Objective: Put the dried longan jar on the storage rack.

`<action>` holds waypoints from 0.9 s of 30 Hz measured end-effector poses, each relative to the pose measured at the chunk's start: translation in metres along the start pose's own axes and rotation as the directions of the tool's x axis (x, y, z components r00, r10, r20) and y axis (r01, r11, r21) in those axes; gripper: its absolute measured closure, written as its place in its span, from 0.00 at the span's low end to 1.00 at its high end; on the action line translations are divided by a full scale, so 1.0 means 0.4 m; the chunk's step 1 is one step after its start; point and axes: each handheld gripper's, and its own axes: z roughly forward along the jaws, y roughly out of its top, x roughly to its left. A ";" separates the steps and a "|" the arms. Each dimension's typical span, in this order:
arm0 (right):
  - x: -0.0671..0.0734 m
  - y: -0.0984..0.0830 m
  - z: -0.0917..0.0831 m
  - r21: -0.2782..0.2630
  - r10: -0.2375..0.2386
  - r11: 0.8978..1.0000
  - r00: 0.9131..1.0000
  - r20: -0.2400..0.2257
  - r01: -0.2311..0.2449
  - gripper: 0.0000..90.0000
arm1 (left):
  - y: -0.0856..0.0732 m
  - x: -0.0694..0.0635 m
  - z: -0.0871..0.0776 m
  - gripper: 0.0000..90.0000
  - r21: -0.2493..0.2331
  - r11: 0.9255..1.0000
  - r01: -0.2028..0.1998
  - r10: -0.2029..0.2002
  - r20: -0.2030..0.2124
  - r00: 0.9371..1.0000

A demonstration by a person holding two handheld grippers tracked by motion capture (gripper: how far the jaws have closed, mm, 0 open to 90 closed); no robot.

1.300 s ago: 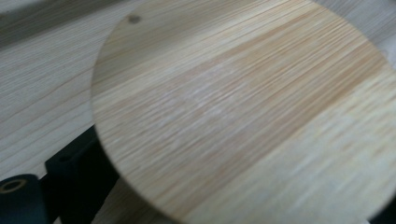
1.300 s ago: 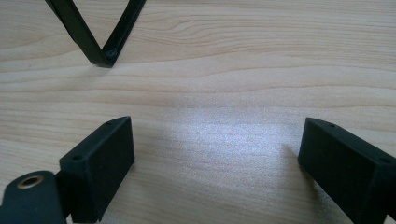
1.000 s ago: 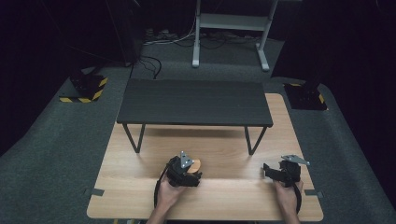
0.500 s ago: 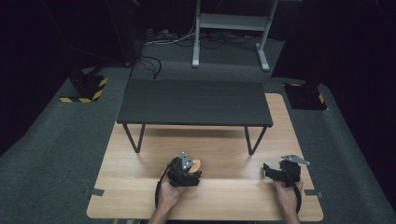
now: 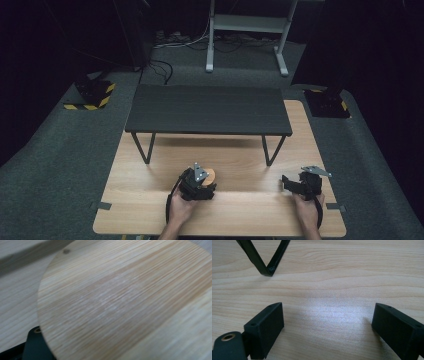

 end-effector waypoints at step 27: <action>-0.005 -0.001 0.000 -0.003 -0.002 1.000 1.000 -0.011 0.002 0.11 | 0.222 0.020 -0.223 0.28 -0.035 0.996 -0.083 0.085 0.085 0.993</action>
